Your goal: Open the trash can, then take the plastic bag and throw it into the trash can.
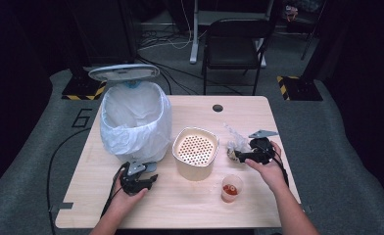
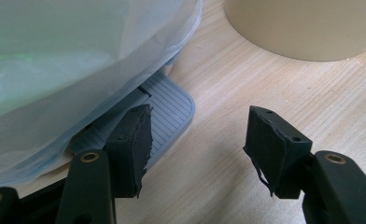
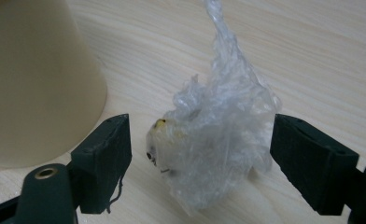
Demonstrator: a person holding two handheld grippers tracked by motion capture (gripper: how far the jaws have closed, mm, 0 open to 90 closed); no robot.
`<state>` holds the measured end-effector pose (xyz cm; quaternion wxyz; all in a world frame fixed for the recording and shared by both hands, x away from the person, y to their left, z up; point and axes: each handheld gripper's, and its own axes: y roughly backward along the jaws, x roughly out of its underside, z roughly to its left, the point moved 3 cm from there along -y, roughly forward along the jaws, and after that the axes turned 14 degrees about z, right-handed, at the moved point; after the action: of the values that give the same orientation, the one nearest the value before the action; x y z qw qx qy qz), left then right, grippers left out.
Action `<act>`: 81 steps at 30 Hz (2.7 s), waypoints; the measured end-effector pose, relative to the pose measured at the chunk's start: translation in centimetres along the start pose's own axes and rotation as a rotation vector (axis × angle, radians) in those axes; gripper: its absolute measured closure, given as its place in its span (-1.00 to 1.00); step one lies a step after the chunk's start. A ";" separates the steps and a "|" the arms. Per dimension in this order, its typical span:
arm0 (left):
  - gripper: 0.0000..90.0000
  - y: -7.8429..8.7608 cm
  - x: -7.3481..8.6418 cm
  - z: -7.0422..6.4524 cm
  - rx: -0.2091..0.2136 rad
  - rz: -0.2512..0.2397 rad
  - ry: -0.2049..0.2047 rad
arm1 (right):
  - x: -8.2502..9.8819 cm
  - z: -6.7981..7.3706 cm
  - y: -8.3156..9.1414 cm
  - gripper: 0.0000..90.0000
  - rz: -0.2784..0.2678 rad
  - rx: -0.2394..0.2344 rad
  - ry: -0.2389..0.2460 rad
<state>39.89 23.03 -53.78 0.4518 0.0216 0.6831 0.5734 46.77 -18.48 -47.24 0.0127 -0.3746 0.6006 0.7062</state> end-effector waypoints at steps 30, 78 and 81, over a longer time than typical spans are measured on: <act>-0.09 0.0 0.0 0.0 -0.002 0.000 0.002 | -0.6 0.2 -4.2 -0.41 0.039 0.011 0.018; -0.09 -0.1 0.1 -0.4 -0.002 -0.005 0.040 | 0.4 -0.1 -4.9 0.53 0.075 -0.063 0.029; -0.09 -0.1 0.1 -0.5 -0.003 -0.005 0.040 | 0.3 0.0 -4.5 0.53 0.078 -0.067 0.025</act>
<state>39.60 22.68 -53.94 0.4396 0.0079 0.6910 0.5737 48.71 -17.33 -51.19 -0.0350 -0.3601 0.5907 0.7212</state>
